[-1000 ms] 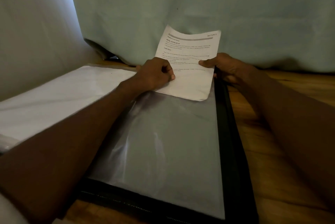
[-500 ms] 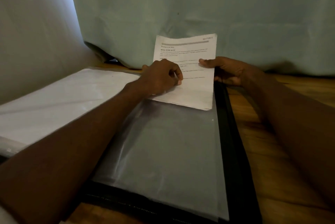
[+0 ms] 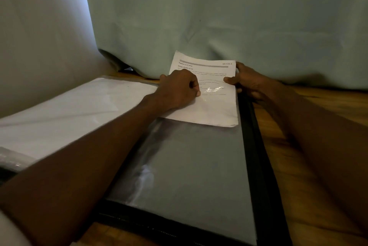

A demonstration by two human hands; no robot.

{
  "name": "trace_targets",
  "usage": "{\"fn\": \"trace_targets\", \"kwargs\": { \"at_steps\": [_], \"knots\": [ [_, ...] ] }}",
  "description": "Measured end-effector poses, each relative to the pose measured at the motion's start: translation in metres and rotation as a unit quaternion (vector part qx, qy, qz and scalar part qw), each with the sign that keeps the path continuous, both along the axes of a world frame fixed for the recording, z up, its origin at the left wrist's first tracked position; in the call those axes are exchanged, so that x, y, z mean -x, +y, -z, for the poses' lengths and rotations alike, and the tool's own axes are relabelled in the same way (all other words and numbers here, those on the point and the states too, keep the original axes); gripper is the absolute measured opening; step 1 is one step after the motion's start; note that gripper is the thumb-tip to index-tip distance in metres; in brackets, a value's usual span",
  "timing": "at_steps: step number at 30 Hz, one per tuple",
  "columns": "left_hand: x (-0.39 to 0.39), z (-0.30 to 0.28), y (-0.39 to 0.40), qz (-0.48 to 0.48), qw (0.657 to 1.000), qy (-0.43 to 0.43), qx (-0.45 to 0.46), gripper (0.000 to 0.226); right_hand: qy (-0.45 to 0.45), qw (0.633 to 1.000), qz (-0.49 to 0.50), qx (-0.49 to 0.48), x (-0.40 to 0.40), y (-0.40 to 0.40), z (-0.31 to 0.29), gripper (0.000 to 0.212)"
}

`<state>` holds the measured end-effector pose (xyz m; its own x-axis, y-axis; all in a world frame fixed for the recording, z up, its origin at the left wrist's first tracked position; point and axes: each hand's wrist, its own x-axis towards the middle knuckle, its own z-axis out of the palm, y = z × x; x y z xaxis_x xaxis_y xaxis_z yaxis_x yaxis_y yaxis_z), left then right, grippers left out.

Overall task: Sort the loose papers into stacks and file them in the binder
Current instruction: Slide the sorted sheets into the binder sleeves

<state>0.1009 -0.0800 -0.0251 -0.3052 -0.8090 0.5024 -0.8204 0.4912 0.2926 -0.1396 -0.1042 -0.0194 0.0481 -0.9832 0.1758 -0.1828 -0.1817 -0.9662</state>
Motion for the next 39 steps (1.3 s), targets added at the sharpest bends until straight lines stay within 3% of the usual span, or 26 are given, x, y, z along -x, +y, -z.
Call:
{"fn": "trace_targets", "kwargs": {
  "at_steps": [4,8,10,15,22,26,29,32,37,39],
  "knots": [
    [-0.001,-0.007,0.000,-0.007,1.000,-0.003,0.008,0.008,-0.002,0.991,-0.122,-0.049,0.010,0.005,-0.006,0.049],
    [-0.001,-0.009,0.001,-0.003,1.000,-0.002,-0.004,0.004,-0.098,0.992,-0.062,-0.056,0.011,0.001,0.000,0.047],
    [0.001,-0.007,0.002,-0.001,1.000,-0.004,-0.012,0.004,-0.073,0.996,-0.005,-0.051,0.008,-0.002,0.000,0.046],
    [-0.001,-0.007,0.005,0.008,1.000,0.005,-0.024,0.008,0.019,0.998,-0.021,-0.054,0.002,-0.005,-0.002,0.029],
    [-0.001,-0.007,0.006,0.009,1.000,0.002,-0.029,0.009,-0.008,0.998,-0.018,-0.055,0.005,-0.006,0.002,0.020],
    [-0.002,-0.008,0.006,0.017,0.999,0.010,-0.031,0.011,0.012,0.998,-0.006,-0.055,0.005,-0.008,0.004,0.033],
    [-0.002,-0.007,0.004,0.011,0.999,0.020,-0.032,0.006,0.028,0.999,0.011,-0.042,0.003,-0.007,0.004,0.027],
    [-0.001,-0.008,0.005,0.003,0.999,0.030,-0.024,0.008,0.061,0.997,-0.020,-0.045,0.002,-0.003,0.001,0.023],
    [0.000,-0.011,0.005,-0.014,0.998,0.057,0.000,0.013,0.100,0.983,-0.132,-0.082,0.003,0.006,-0.014,0.040],
    [0.000,-0.010,0.004,-0.012,0.998,0.054,-0.006,0.014,0.119,0.980,-0.131,-0.088,0.001,0.006,-0.015,0.044]
  ]
}}
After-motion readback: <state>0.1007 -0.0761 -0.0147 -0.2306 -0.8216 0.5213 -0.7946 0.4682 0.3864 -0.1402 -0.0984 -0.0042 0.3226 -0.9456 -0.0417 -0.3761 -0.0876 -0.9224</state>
